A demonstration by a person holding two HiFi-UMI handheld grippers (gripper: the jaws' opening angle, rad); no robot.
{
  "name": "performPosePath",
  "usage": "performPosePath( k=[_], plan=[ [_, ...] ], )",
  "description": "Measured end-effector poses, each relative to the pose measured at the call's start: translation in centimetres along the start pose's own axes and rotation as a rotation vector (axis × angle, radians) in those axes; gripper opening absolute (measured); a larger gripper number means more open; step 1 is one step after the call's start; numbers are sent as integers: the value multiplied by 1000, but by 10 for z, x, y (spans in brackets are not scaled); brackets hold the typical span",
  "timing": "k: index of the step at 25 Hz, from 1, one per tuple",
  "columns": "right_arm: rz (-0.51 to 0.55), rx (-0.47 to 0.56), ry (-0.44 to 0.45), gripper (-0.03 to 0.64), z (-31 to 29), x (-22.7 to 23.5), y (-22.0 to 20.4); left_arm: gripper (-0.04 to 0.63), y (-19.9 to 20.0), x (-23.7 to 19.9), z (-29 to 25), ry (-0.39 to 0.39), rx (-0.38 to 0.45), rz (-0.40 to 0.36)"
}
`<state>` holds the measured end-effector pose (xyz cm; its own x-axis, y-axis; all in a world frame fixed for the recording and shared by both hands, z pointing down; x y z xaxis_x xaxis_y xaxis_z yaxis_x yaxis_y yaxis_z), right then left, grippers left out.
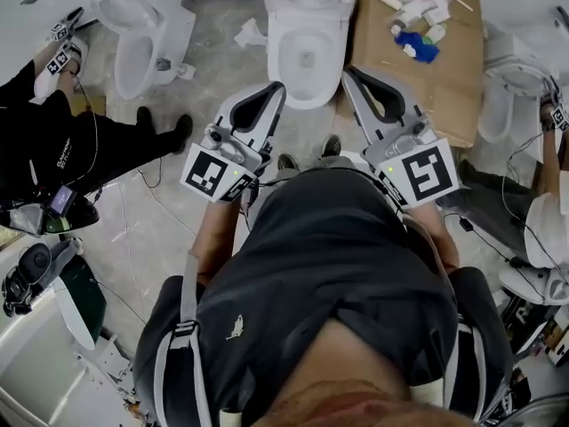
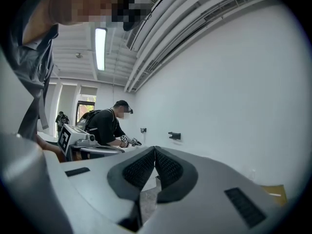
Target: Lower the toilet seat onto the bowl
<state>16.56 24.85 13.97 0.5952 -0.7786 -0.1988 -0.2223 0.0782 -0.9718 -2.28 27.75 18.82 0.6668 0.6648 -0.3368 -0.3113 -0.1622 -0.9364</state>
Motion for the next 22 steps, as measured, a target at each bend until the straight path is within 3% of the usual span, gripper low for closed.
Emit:
performPosePath(
  k=[3,9,16,22],
  plan=[
    [-3,23,14,8,0,18,-3,5,0,6,-19,-1,21,13],
    [-16,22,66,7,-5,34,-9,5,-4,-6,-46,80,56,52],
    [-23,-9,29,6,-22,33,-13,5,-1,-20,-39,42,9,69],
    [-15,-26,-31,8,-39,20,-4,5,8,-46,-26,-27,-12,38]
  ],
)
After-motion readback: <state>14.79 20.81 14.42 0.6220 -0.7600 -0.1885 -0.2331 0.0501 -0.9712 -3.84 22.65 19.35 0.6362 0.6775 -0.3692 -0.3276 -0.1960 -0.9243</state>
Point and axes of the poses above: the fingertips, and each gripper's own axes: z backward along the fingers, x to its right, y out of its top, the point moved 7 cm from there along z, backward along the fingers, and after that the axes turned 10 degrees about z, right-handed, at the moved point
